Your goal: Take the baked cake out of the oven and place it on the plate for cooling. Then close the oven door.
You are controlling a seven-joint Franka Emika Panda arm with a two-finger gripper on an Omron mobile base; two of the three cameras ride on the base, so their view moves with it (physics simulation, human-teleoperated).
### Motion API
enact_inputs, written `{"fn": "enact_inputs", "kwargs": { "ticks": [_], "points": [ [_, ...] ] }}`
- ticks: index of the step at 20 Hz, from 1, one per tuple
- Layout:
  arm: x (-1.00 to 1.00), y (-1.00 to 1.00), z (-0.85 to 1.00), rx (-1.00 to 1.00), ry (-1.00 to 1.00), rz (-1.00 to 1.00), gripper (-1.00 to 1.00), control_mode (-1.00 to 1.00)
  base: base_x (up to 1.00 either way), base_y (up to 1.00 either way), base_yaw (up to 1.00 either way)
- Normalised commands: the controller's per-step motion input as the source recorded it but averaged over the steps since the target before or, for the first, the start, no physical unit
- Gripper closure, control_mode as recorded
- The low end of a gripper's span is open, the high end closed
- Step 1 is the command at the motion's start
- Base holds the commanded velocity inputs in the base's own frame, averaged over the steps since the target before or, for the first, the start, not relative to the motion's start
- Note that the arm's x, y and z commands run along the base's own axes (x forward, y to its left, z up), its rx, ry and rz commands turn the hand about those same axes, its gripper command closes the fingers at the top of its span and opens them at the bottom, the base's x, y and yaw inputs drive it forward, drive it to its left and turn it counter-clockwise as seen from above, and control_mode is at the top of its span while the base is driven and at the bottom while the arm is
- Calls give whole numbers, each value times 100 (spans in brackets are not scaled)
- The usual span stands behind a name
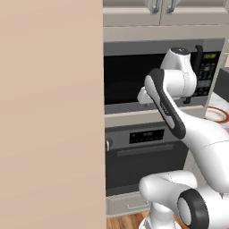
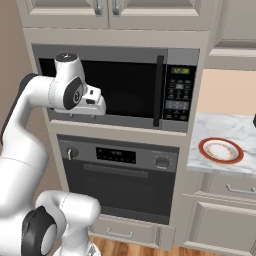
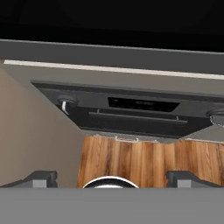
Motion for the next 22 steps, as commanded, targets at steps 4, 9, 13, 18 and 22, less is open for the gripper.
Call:
{"fn": "enact_inputs", "kwargs": {
  "ticks": [4, 9, 13, 18, 22],
  "points": [
    [2, -9, -7, 2, 0, 0, -100, -100, 0, 0, 0],
    [10, -46, -45, 11, 0, -8, -100, -100, 0, 0, 0],
    [6, -74, -55, 19, 0, -15, -100, -100, 0, 0, 0],
    [0, -47, -61, 22, -1, -22, -100, -100, 0, 0, 0],
    [0, -45, -51, 29, -1, -27, -100, -100, 0, 0, 0]
  ]
}}
